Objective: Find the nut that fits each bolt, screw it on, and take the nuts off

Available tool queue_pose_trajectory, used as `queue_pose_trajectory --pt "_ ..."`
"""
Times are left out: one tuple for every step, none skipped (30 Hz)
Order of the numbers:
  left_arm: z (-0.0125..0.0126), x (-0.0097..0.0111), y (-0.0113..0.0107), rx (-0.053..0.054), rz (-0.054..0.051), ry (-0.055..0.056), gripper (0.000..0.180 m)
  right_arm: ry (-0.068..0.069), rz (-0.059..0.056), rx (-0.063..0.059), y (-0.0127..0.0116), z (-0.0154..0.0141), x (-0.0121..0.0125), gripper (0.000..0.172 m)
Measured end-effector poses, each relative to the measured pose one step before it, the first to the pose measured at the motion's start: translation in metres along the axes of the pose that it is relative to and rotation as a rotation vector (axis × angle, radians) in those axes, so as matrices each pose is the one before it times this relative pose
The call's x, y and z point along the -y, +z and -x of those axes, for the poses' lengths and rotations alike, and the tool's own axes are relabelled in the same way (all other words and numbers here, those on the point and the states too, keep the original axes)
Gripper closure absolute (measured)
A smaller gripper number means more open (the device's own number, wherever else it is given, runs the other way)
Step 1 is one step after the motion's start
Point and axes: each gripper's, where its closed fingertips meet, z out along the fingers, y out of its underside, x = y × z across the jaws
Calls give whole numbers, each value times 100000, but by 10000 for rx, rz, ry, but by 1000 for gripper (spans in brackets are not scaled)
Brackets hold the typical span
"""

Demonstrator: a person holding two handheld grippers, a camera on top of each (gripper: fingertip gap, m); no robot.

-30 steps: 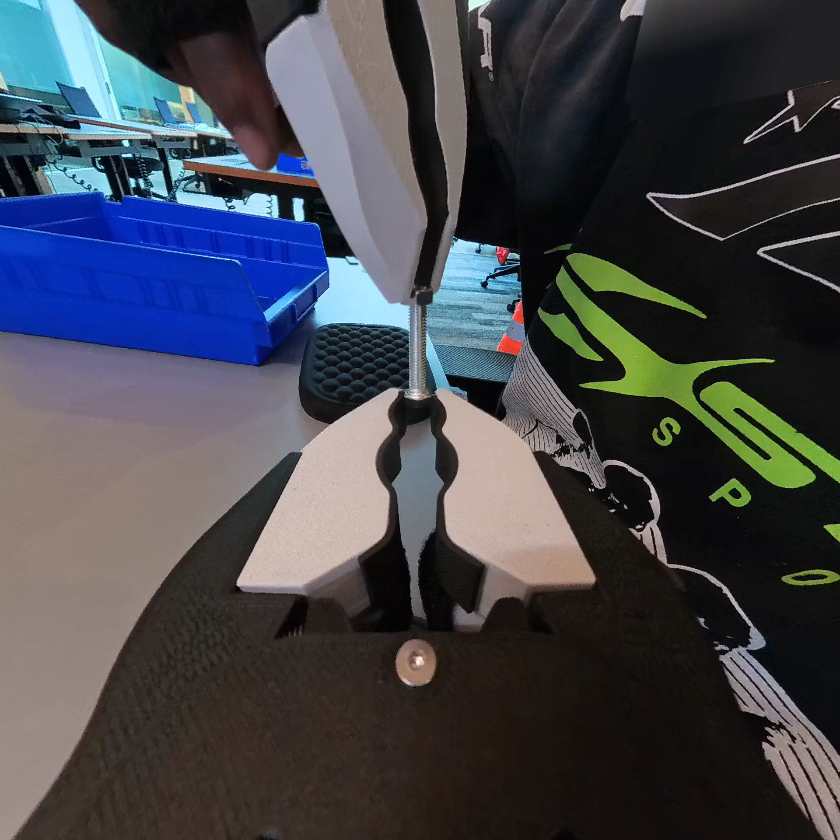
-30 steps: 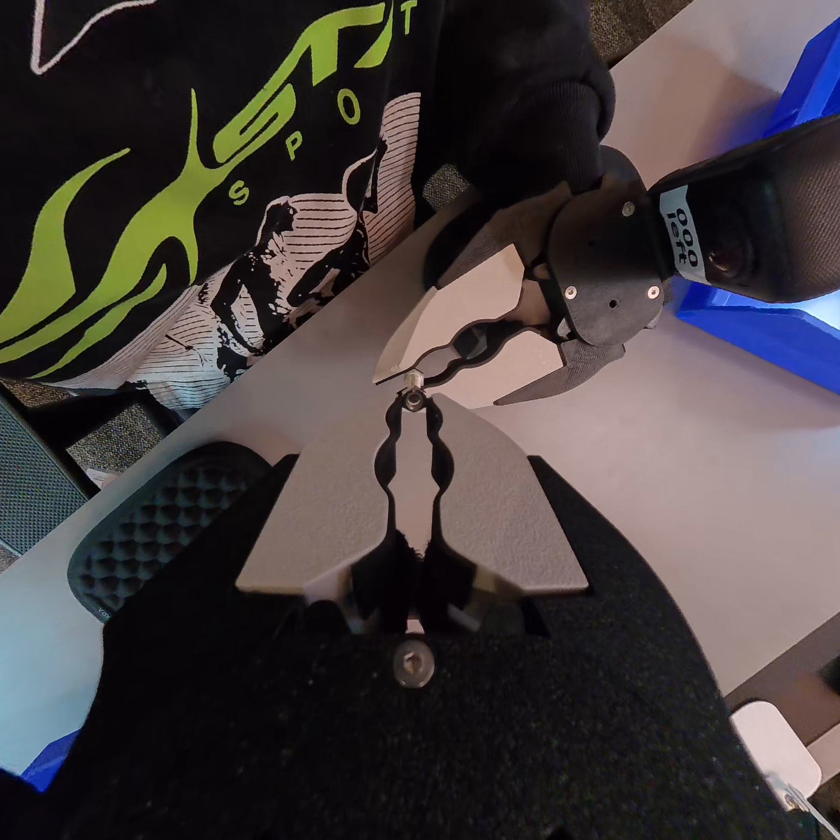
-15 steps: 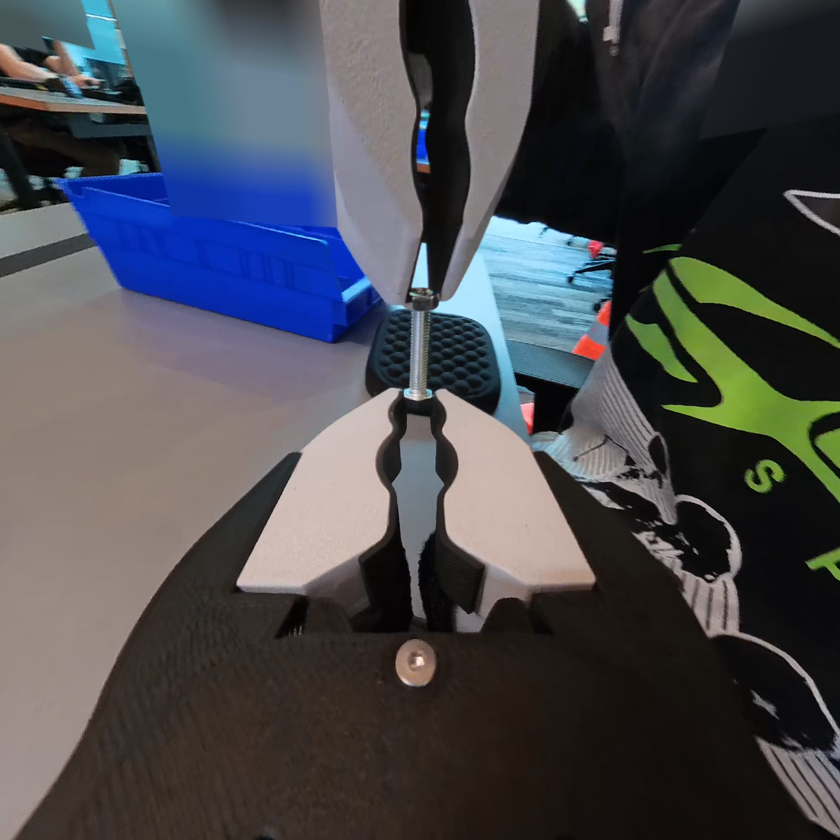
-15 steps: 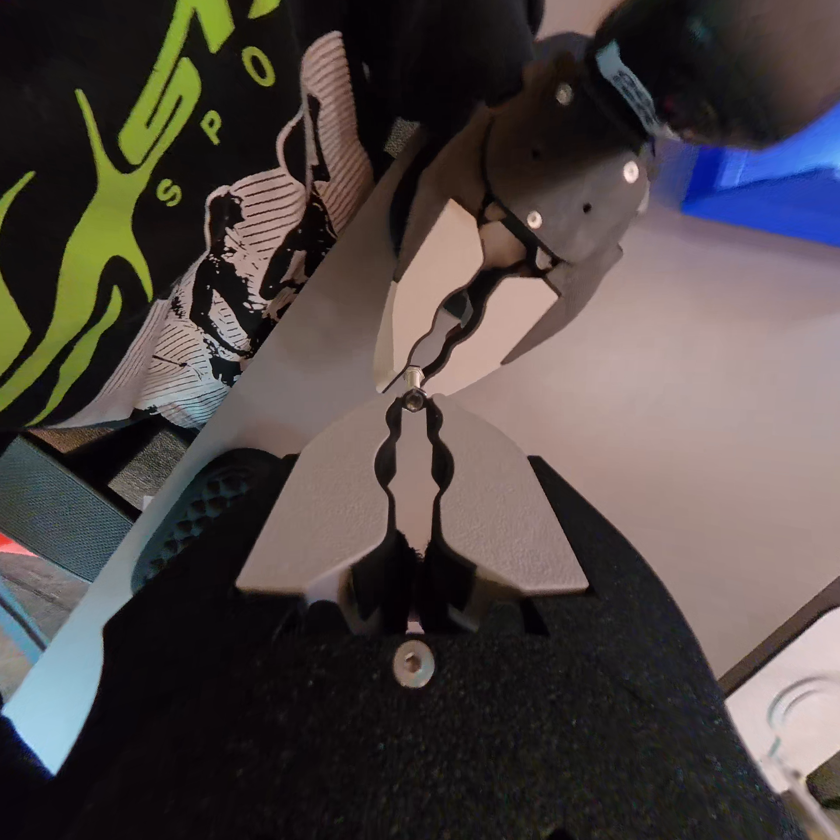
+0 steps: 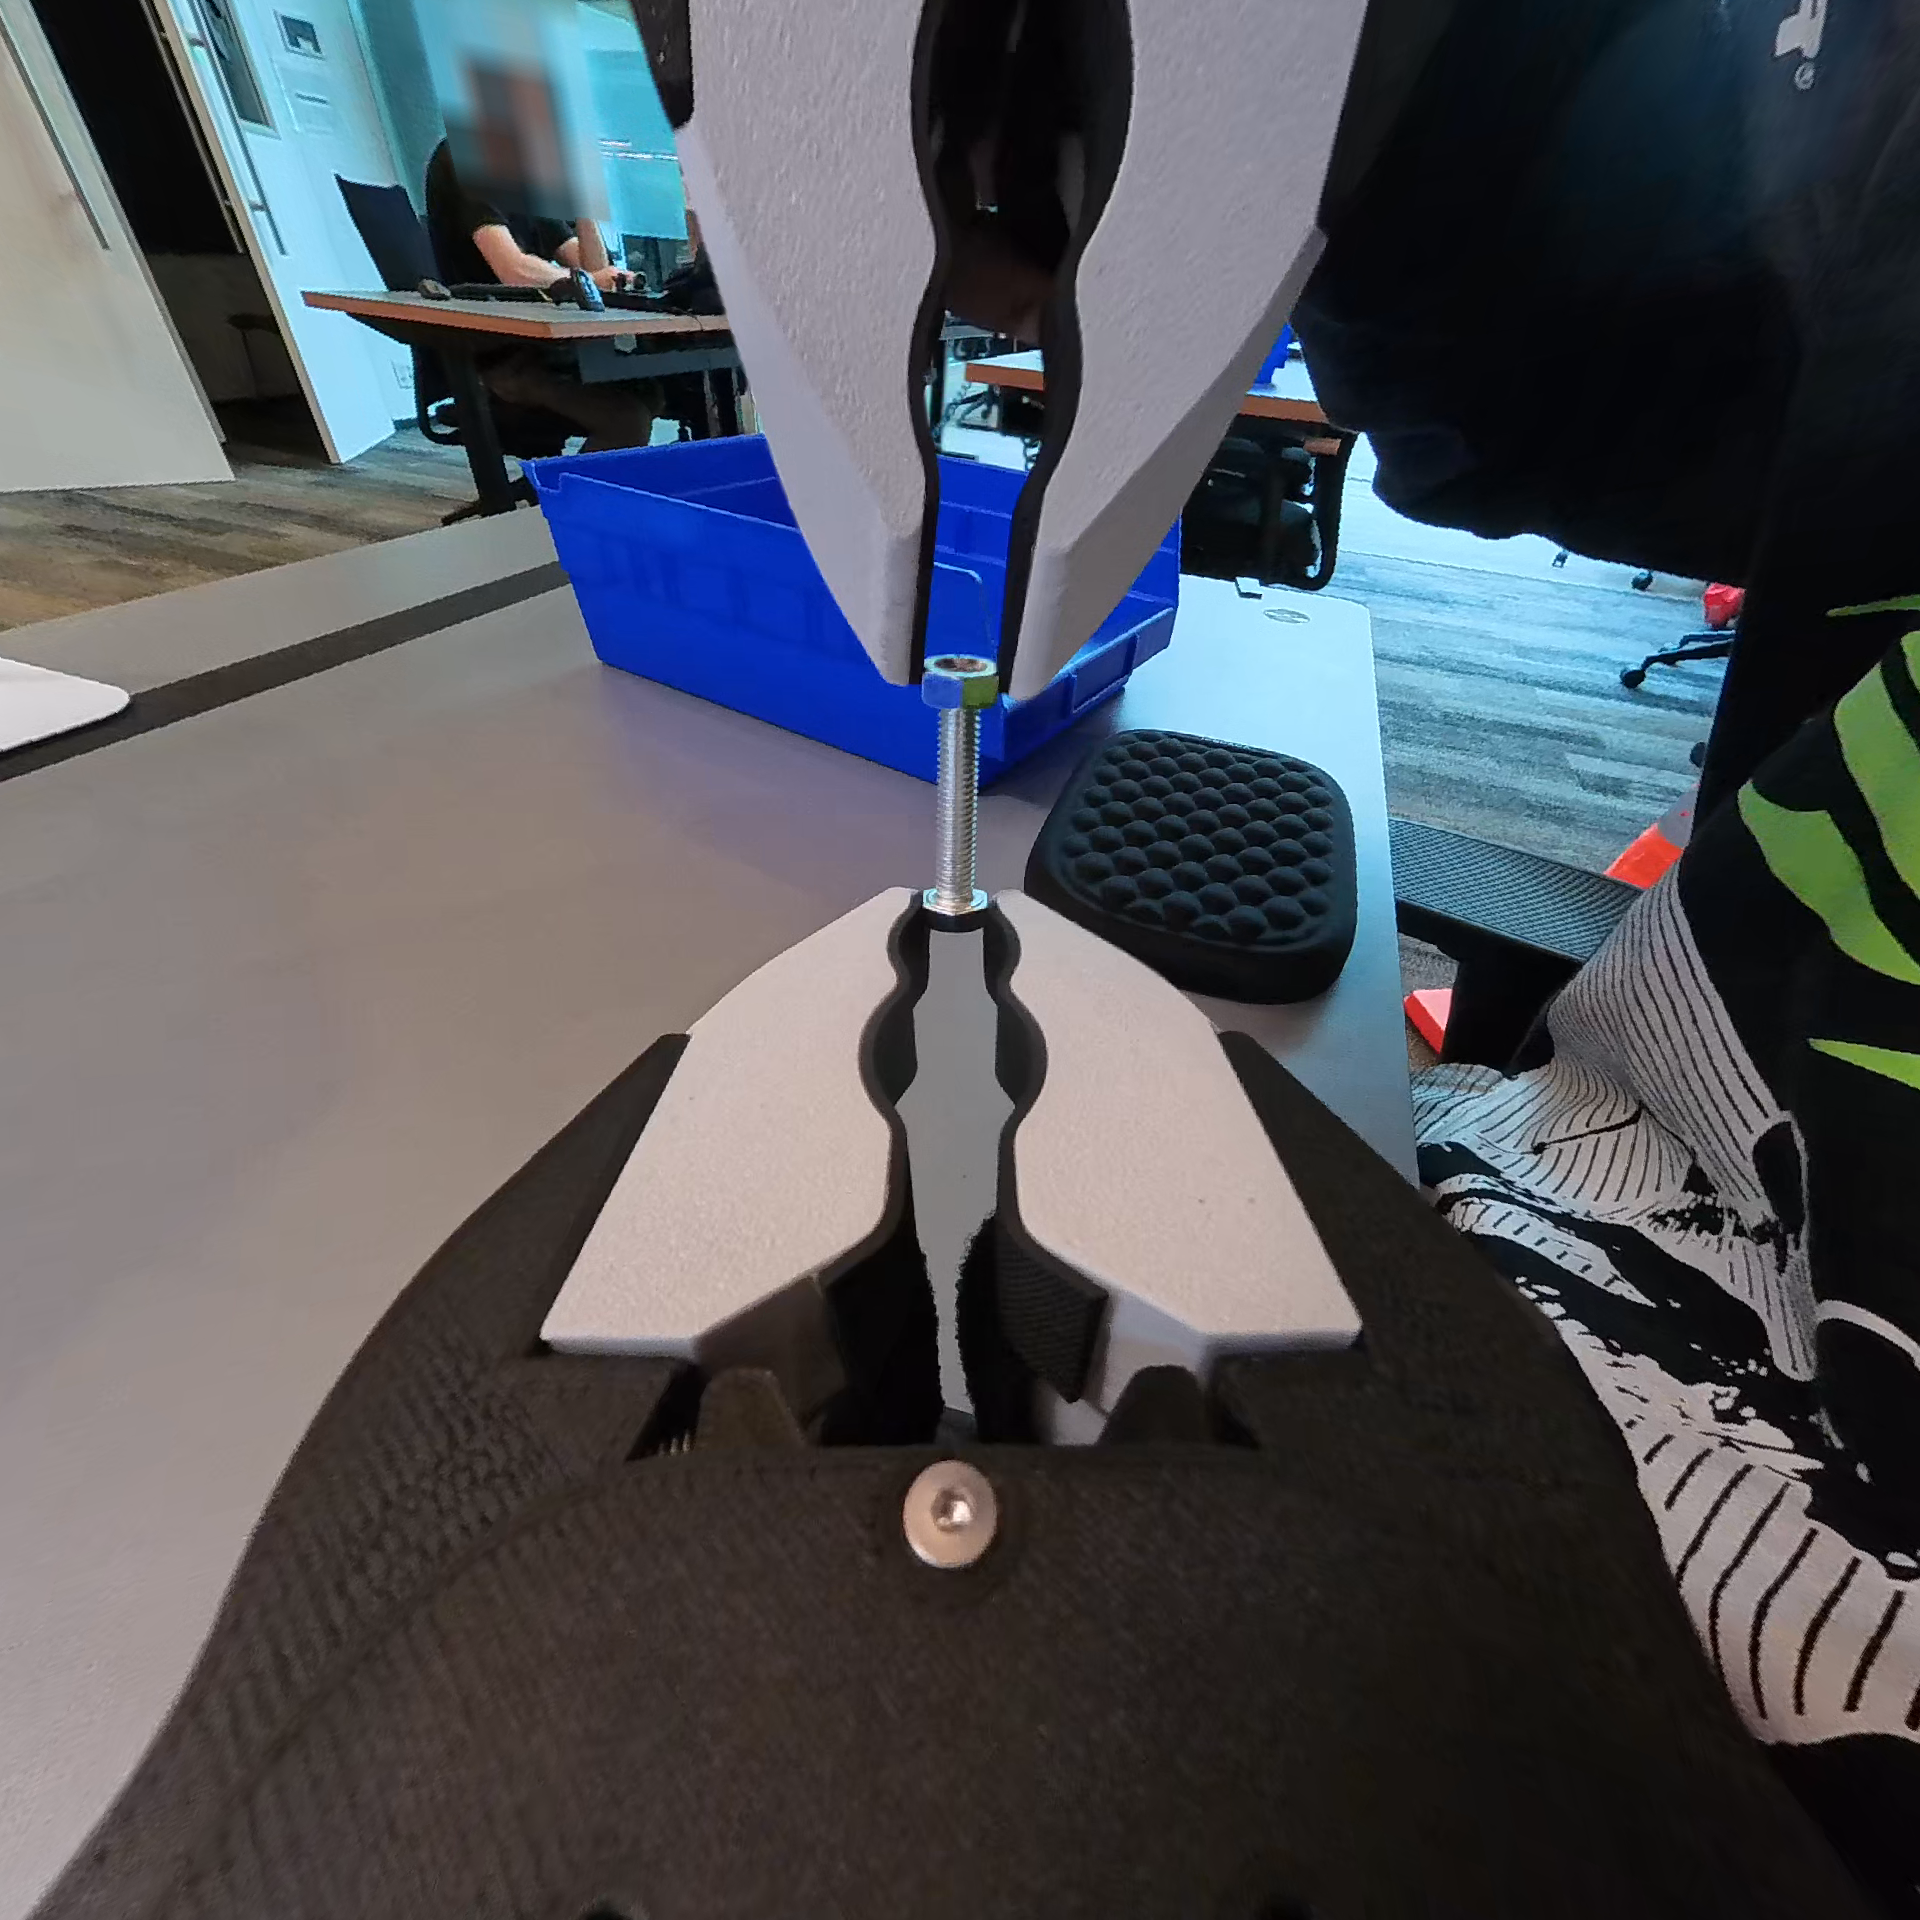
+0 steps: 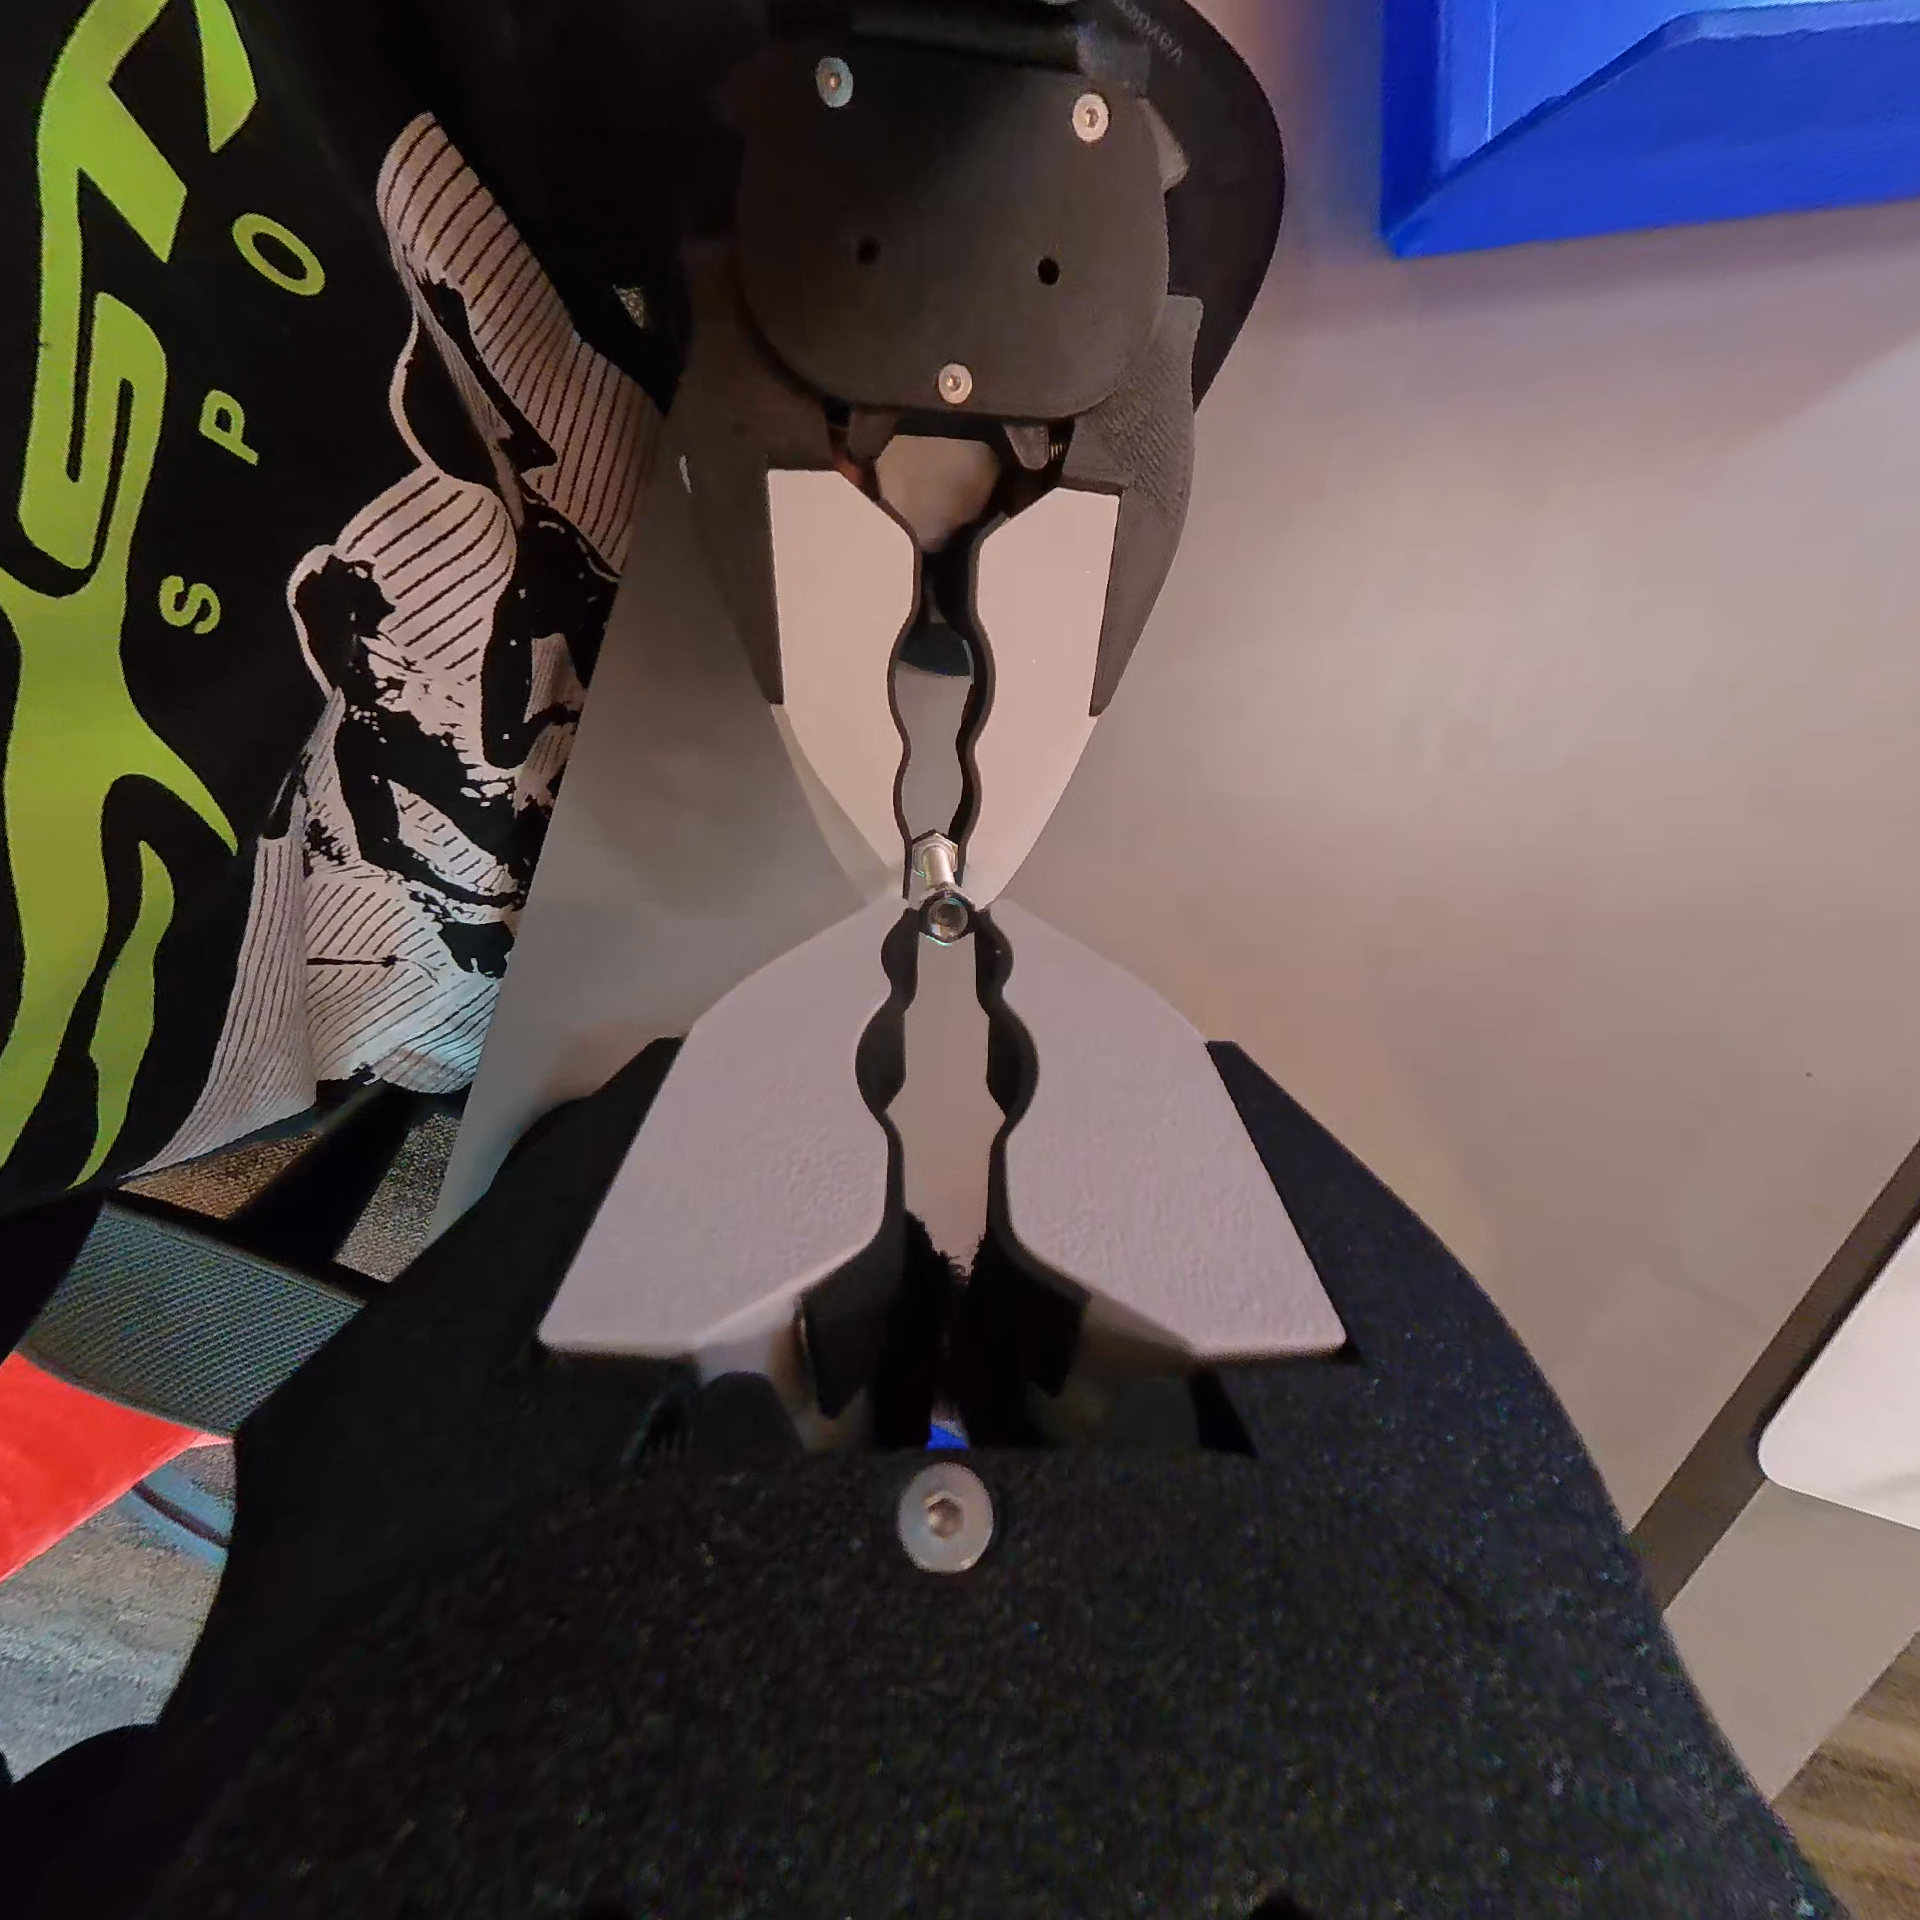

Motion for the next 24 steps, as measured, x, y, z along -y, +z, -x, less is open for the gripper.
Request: queue_pose_trajectory --pt "5 17 -11 -14 -13 -17 170 -14 -21 -7 -4 -21 34 161" --pt "-5 4 0 -18 -10 -15 170 -18 -21 13 6 25 36 161" --pt "7 -8 -10 -14 0 -18 170 -14 -18 11 17 18 39 160" --pt "14 21 -15 -2 -17 -10 170 -7 -16 -8 16 -22 32 159" --pt "-8 24 -11 -15 -20 -3 170 -7 -4 5 9 7 23 159" --pt "9 9 -24 -2 -17 -12 170 -3 10 -6 19 -14 0 158" --pt "40 19 -19 4 -22 -24 170 -3 22 1 6 4 -26 157" --pt "11 26 -19 -9 -20 -28 170 -11 -9 24 -20 48 4 156" --pt "24 21 -13 -7 -15 -18 170 -1 -33 -8 -14 1 30 156" --pt "28 16 -24 5 -21 -13 170 15 -31 -45 -30 -50 15 156" --pt "-14 16 -6 -19 -13 -9 171 35 -30 -55 -43 -74 3 156" --pt "2 8 -8 -6 -6 5 171 31 -54 -50 -45 -72 42 155" --pt "0 -7 -3 6 -3 5 170 34 -76 -41 -56 -56 57 154" --pt "-4 6 -6 -2 -6 3 170 43 -84 -26 -68 -27 52 153" --pt "38 26 -7 25 -21 2 170 67 -107 -24 -60 -25 59 152" --pt "75 60 -37 54 -43 -9 170 118 -139 -45 -82 -38 46 150" --pt "54 68 -56 32 -50 -17 170 180 -201 -66 -78 -69 58 145" --pt "109 99 -64 73 -67 -6 170 242 -305 -95 -73 -103 81 139" --pt "196 154 -78 141 -104 5 170 313 -481 -140 -45 -164 179 132" --pt "195 208 -111 143 -134 50 170 399 -728 -146 -19 -158 350 125" --pt "315 196 -106 219 -129 71 170 481 -984 -140 24 -156 544 118" --pt "428 149 -77 261 -93 42 170 551 -1242 -190 68 -199 716 113" --pt "353 126 -39 185 -80 14 170 581 -1372 -262 127 -290 671 108" --pt "334 147 -10 165 -94 -11 170 566 -1330 -362 165 -378 444 104"
